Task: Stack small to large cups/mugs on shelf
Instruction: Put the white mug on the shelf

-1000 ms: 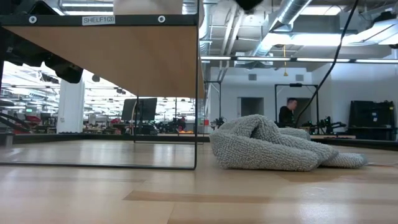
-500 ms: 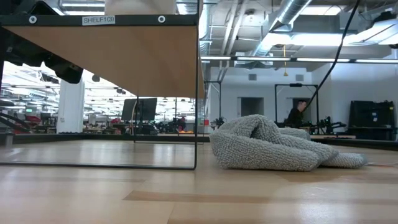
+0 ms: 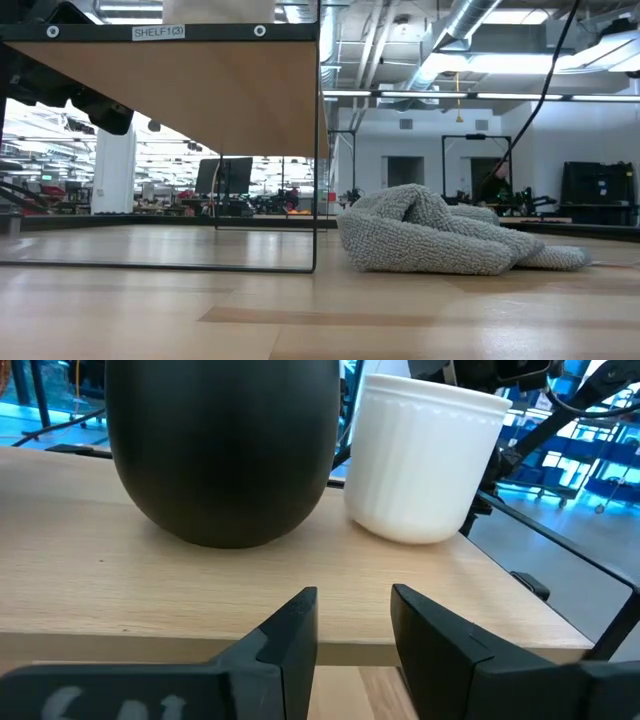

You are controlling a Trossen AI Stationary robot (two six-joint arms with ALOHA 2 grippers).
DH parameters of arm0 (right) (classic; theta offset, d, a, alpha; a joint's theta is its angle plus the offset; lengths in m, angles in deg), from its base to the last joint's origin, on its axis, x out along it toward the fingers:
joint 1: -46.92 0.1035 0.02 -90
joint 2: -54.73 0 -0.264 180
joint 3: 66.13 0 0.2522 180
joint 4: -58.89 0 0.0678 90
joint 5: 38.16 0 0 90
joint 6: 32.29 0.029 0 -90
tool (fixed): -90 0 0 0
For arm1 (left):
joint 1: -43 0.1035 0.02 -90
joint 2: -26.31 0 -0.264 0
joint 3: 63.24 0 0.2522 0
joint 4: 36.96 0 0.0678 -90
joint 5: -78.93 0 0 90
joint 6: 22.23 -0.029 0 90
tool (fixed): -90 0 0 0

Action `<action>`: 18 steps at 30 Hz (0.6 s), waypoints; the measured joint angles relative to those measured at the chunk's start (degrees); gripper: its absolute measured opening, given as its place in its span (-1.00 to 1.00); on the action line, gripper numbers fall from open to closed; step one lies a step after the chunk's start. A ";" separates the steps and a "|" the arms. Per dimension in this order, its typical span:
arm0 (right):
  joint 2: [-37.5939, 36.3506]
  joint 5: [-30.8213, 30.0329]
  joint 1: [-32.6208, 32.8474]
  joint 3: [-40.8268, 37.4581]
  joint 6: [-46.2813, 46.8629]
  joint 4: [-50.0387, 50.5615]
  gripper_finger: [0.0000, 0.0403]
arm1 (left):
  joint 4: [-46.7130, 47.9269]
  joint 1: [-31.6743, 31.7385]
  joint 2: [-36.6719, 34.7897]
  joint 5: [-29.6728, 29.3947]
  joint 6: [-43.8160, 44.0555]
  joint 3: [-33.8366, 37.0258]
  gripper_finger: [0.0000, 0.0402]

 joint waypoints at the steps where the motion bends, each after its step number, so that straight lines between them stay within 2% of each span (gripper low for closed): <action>1: 0.00 0.00 -0.19 0.01 -0.01 -0.06 -0.36 | 0.00 0.00 0.00 0.00 0.00 0.00 -0.41; 18: 0.00 4.17 -0.68 0.02 -0.57 -4.50 -0.36 | 0.00 0.02 0.00 -0.02 -0.44 -0.02 -0.41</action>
